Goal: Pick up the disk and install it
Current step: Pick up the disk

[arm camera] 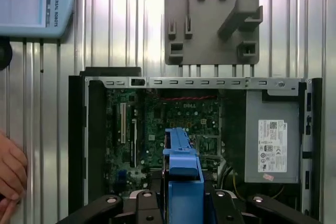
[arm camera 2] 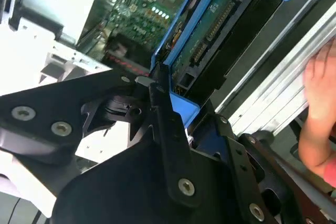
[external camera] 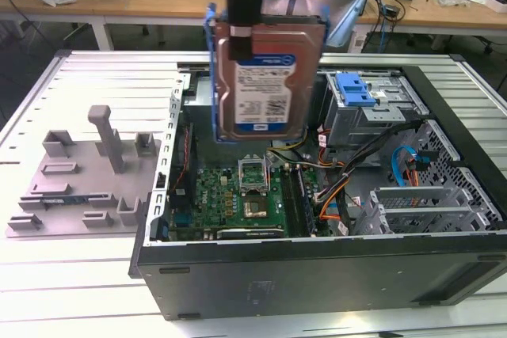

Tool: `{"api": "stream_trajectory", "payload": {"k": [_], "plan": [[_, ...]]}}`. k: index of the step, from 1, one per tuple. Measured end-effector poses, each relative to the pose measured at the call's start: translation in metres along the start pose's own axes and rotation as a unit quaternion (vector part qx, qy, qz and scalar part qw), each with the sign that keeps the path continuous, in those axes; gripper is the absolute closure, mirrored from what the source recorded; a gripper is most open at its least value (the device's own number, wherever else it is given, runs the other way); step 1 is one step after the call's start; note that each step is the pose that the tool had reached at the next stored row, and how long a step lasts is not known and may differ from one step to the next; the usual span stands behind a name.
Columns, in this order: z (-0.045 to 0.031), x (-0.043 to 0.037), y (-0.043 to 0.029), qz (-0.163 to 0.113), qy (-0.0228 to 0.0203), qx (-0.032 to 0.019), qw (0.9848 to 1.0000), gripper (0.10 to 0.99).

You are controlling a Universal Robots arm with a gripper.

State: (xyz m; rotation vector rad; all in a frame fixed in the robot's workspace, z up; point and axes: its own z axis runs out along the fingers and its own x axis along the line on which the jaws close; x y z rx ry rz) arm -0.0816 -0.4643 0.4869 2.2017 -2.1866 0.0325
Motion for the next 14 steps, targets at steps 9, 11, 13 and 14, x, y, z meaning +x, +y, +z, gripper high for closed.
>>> {"api": "stream_trajectory", "payload": {"k": [9,11,13,14], "plan": [[0.0003,0.0273,-0.0568,0.0,0.0,0.0,1.0,0.722],[0.0005,0.0347,-0.0713,0.0,0.0,0.0,1.0,0.722],[0.0005,0.0383,-0.0791,0.0,0.0,0.0,1.0,0.722],[0.0005,0.0388,-0.0811,0.0,0.0,0.0,1.0,0.722]]}}
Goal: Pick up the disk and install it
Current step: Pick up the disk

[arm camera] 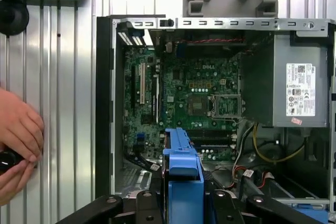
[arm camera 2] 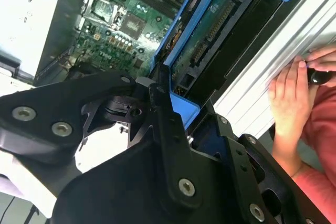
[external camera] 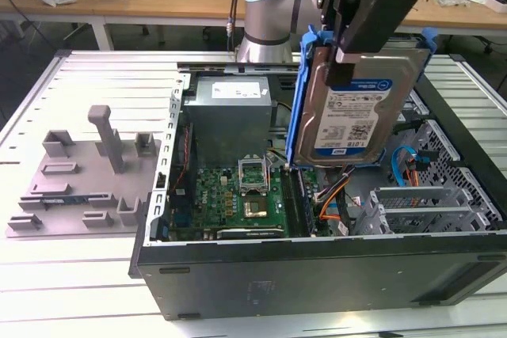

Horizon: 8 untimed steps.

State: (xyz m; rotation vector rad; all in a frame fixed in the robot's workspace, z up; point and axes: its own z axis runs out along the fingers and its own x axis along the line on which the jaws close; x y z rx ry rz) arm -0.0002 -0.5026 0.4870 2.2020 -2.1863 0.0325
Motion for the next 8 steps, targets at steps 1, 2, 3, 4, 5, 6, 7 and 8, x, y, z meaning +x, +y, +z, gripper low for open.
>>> {"api": "stream_trajectory", "payload": {"k": [1,2,3,4,5,6,7,8], "plan": [[0.0,0.0,-0.0005,0.0,0.0,0.0,1.0,0.722],[0.0,0.0,-0.0005,0.0,0.0,0.0,1.0,0.722],[0.0,0.0001,-0.0005,0.0,0.0,0.0,1.0,0.722],[0.0,0.0001,-0.0006,0.0,0.0,0.0,1.0,0.722],[0.0,0.0001,-0.0006,0.0,0.0,0.0,1.0,0.722],[0.0,0.0001,-0.0006,0.0,0.0,0.0,1.0,0.722],[0.0,0.0001,-0.0007,0.0,0.0,0.0,1.0,0.722],[0.0,0.0001,-0.0007,0.0,0.0,0.0,1.0,0.722]]}}
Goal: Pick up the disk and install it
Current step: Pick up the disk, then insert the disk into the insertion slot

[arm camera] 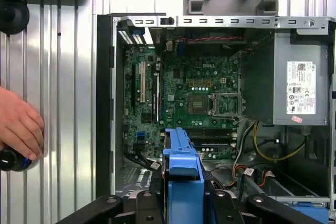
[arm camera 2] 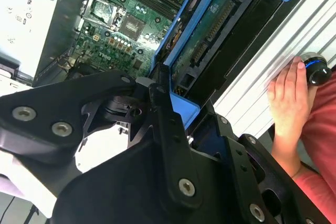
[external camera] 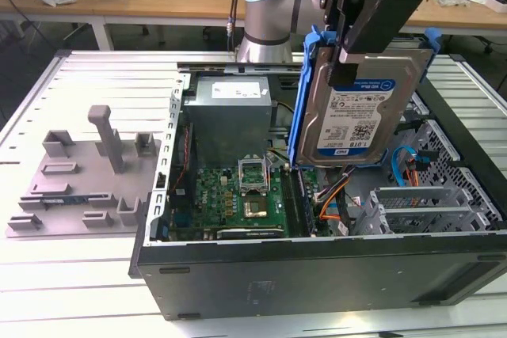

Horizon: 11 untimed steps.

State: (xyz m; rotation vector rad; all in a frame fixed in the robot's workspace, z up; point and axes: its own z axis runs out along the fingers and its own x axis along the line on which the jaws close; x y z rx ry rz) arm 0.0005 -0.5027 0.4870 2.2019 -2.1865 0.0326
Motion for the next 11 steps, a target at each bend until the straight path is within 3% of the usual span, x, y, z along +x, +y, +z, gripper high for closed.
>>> {"api": "stream_trajectory", "payload": {"k": [11], "plan": [[0.0,0.0001,-0.0007,0.0,-0.0001,0.0,1.0,0.722]]}}
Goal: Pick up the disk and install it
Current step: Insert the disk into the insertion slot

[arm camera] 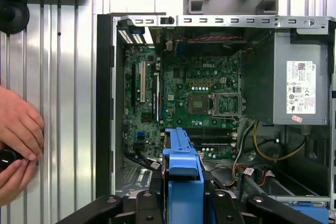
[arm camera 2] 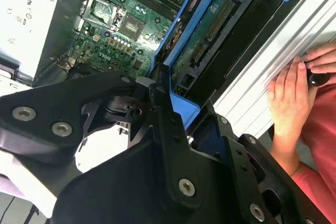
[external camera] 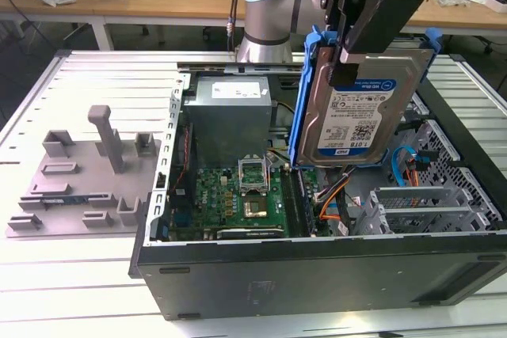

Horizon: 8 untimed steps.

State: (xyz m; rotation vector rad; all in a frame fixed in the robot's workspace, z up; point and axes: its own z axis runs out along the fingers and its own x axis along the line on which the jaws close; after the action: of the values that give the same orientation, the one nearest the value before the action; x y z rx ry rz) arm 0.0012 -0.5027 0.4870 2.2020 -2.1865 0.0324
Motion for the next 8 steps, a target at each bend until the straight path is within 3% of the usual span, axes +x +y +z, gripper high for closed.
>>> {"api": "stream_trajectory", "payload": {"k": [4,6,8], "plan": [[0.0,0.0006,0.0002,0.0,-0.0004,0.0,1.0,0.722],[0.0001,0.0019,0.0007,0.0,-0.0032,0.0,1.0,0.722],[0.0004,0.0051,0.0008,0.0,-0.0096,0.0001,1.0,0.722]]}}
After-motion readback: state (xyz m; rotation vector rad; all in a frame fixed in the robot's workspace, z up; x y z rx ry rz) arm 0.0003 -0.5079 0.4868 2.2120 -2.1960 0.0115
